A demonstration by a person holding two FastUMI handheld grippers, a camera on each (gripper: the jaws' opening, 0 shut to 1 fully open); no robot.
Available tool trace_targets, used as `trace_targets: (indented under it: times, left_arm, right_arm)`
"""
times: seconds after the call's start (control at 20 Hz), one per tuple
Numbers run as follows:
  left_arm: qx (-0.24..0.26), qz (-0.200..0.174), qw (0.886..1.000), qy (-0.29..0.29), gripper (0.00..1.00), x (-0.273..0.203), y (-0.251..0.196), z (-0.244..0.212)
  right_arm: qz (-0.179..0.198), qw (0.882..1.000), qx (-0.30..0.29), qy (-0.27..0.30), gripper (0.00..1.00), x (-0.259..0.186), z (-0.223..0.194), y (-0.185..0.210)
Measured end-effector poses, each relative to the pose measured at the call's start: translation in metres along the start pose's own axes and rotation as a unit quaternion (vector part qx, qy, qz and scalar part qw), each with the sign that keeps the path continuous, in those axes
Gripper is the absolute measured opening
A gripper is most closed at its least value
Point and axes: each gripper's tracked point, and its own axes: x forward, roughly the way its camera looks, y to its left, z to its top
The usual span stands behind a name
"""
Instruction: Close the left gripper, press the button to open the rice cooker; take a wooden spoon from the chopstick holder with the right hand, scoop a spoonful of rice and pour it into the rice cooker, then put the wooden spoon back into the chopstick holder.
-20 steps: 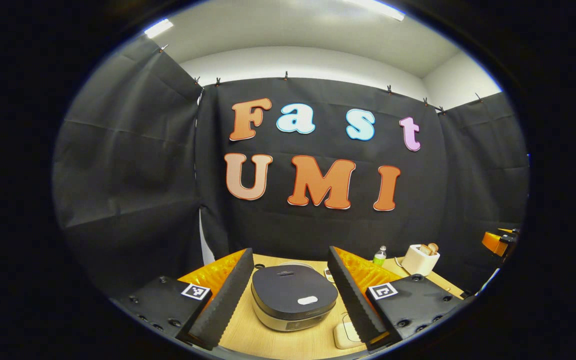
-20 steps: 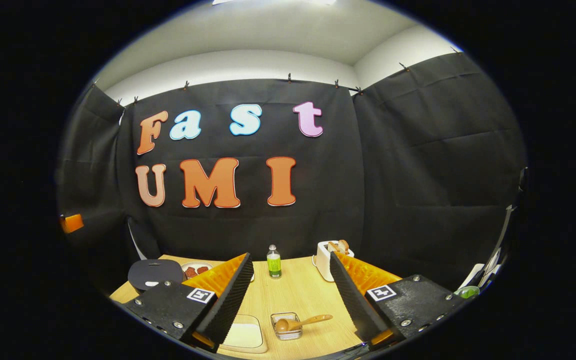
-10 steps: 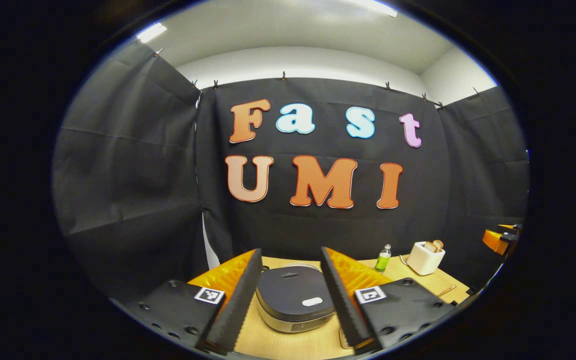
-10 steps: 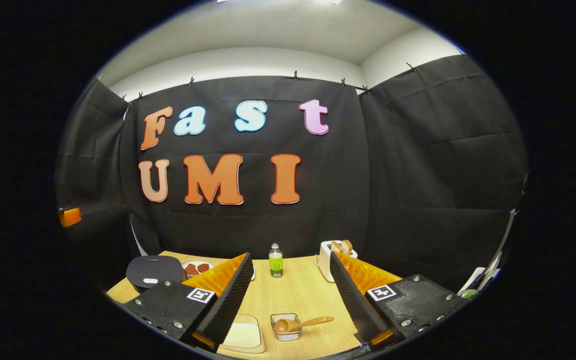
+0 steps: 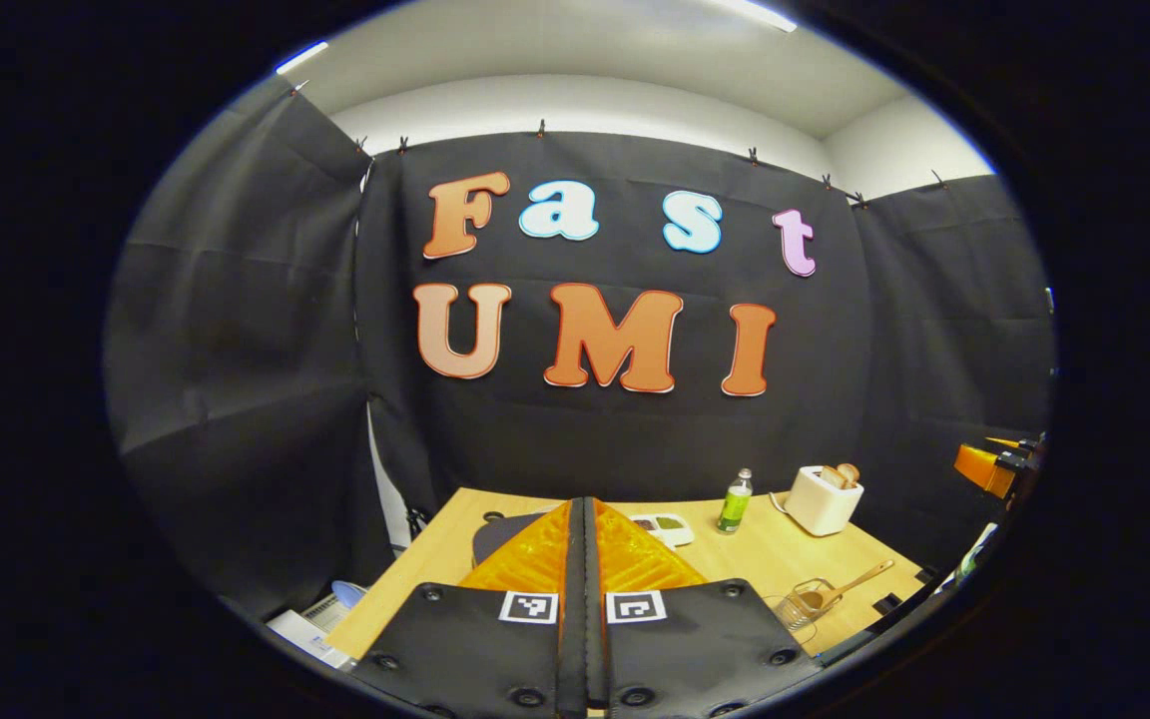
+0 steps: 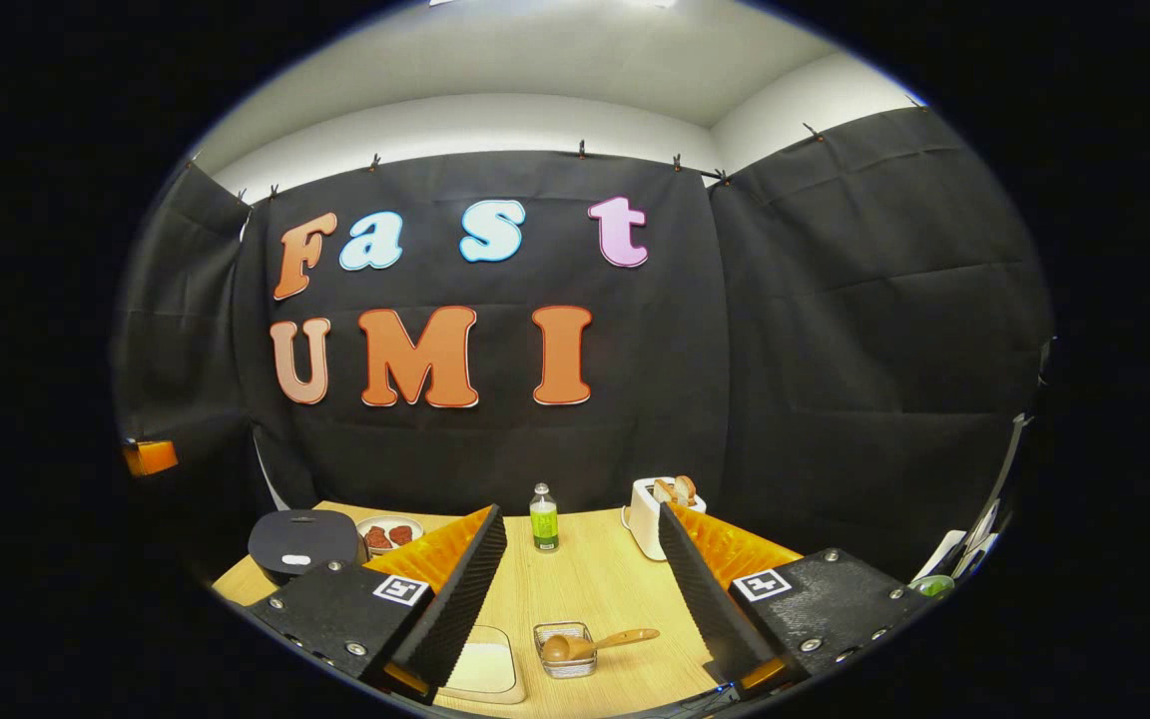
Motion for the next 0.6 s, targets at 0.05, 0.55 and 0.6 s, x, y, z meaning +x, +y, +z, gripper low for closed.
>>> trace_targets:
  times: [0.05,0.55,0.6]
  left_arm:
    - [-0.006,-0.006,1.0,0.01,0.04,0.007,0.0,-0.009]
    - [-0.012,-0.028,0.99,0.137,0.04,0.1,-0.011,-0.123]
    - [-0.011,-0.024,0.988,0.152,0.0,0.108,-0.009,-0.138]
  right_arm:
    - [0.001,1.0,0.003,0.002,0.99,0.001,-0.002,0.0]
    - [-0.011,1.0,0.008,0.012,0.95,0.015,-0.012,-0.012]
    - [-0.016,1.0,0.008,0.014,0.95,0.015,-0.012,-0.017]
